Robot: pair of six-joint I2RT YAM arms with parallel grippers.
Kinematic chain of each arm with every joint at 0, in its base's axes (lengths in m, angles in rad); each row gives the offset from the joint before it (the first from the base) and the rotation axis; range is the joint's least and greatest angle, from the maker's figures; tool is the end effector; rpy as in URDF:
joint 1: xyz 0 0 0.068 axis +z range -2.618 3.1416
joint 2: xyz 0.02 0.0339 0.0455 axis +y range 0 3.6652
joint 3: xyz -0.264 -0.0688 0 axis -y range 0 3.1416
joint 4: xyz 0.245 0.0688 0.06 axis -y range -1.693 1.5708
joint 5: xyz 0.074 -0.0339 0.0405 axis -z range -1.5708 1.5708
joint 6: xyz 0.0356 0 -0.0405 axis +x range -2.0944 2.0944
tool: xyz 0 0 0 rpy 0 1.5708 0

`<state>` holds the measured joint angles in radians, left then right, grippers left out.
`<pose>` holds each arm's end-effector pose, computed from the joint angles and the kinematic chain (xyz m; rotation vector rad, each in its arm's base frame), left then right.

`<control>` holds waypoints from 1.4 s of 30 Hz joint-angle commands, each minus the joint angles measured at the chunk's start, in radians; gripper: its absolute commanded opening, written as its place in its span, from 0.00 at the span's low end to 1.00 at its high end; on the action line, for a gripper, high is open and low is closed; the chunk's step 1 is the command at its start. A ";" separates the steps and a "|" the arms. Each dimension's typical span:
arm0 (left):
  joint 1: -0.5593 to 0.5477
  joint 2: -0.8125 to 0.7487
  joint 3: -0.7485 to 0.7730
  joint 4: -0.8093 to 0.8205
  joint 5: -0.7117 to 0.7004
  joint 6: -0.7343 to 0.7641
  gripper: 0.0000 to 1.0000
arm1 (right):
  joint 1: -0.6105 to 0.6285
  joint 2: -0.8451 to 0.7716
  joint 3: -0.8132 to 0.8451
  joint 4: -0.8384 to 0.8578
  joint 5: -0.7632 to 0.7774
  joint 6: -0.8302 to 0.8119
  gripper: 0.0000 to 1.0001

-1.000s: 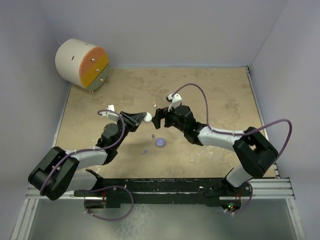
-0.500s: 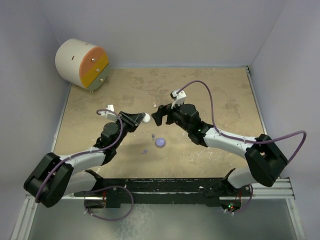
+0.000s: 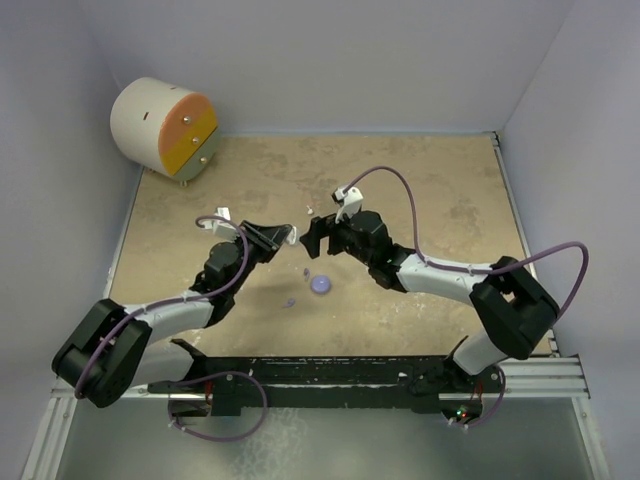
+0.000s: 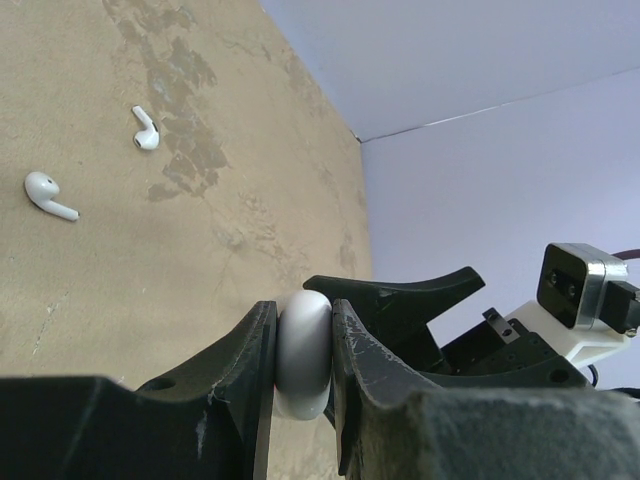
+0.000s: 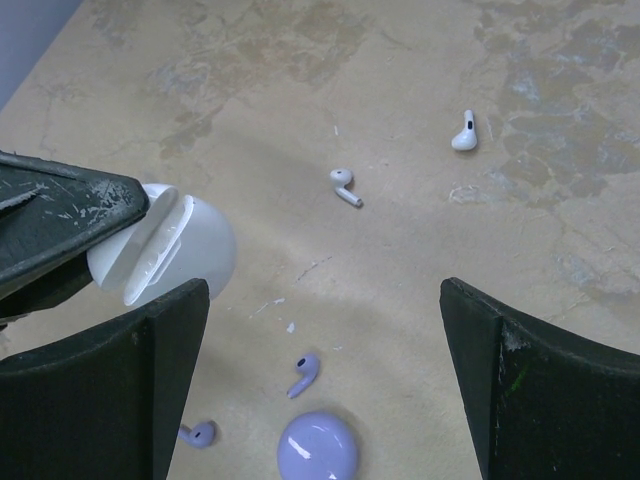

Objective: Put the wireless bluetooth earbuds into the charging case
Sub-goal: Open the charging case, then adjust the earbud at the center of the board.

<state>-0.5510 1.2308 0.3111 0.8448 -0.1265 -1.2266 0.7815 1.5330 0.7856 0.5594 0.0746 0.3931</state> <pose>0.2044 -0.1203 0.1957 -0.6955 1.6612 -1.2231 0.2419 0.2362 0.2343 -0.2969 1.8016 0.7803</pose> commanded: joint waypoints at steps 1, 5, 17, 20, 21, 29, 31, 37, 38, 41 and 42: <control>-0.006 0.008 0.034 0.088 0.043 -0.007 0.00 | 0.007 0.014 0.040 0.062 -0.025 0.006 1.00; -0.010 0.022 0.028 0.107 0.053 -0.013 0.00 | 0.009 0.020 0.057 0.060 -0.028 0.000 1.00; -0.016 0.061 0.021 0.179 0.074 -0.042 0.00 | 0.012 0.070 0.104 0.052 -0.041 -0.008 1.00; -0.017 0.066 0.019 0.198 0.077 -0.052 0.00 | 0.013 0.086 0.112 0.051 -0.041 -0.010 1.00; -0.017 0.067 0.019 0.204 0.081 -0.054 0.00 | 0.013 0.090 0.113 0.050 -0.041 -0.010 1.00; -0.023 0.089 0.012 0.238 0.091 -0.070 0.00 | 0.014 0.103 0.152 0.053 -0.040 -0.016 1.00; -0.023 0.094 0.004 0.246 0.088 -0.074 0.00 | 0.013 0.101 0.154 0.056 -0.038 -0.017 1.00; -0.023 0.127 -0.009 0.308 0.096 -0.106 0.00 | 0.014 0.123 0.162 0.070 -0.041 -0.016 1.00; -0.023 0.135 -0.013 0.327 0.097 -0.114 0.00 | 0.013 0.126 0.162 0.073 -0.041 -0.016 1.00; -0.022 0.161 -0.025 0.375 0.096 -0.146 0.00 | 0.013 0.132 0.165 0.084 -0.042 -0.017 1.00; -0.023 0.171 -0.031 0.394 0.095 -0.156 0.00 | 0.013 0.134 0.167 0.084 -0.043 -0.019 1.00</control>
<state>-0.5514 1.3705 0.2985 1.1263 -0.1165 -1.3140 0.7792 1.6608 0.8829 0.5289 0.0612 0.3706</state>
